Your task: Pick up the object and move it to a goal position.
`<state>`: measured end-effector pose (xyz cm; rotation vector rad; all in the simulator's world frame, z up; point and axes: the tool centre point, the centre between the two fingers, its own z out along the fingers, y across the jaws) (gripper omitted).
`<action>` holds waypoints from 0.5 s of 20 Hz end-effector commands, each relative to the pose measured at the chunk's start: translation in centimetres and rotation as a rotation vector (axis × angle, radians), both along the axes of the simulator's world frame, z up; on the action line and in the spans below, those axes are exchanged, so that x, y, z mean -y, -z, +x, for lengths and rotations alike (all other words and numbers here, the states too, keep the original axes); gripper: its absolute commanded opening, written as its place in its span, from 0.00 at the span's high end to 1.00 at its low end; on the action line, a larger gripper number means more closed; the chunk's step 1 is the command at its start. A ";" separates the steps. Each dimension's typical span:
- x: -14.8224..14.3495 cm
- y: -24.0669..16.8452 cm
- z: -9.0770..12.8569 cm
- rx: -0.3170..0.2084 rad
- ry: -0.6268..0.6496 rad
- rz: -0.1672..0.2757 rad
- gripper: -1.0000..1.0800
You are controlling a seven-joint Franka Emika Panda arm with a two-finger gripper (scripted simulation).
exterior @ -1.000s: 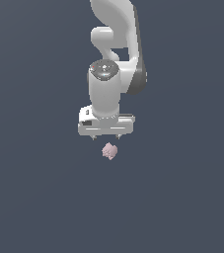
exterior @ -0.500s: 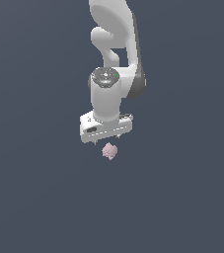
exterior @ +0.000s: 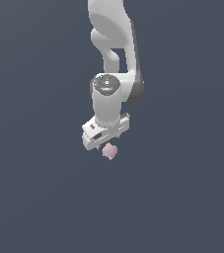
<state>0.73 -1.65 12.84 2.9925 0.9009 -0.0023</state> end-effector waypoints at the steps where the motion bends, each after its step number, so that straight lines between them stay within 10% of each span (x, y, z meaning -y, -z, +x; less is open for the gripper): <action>1: -0.1 0.5 0.0 -0.002 -0.072 0.001 0.04; 10: -0.5 2.2 -0.2 -0.006 -0.311 0.008 0.04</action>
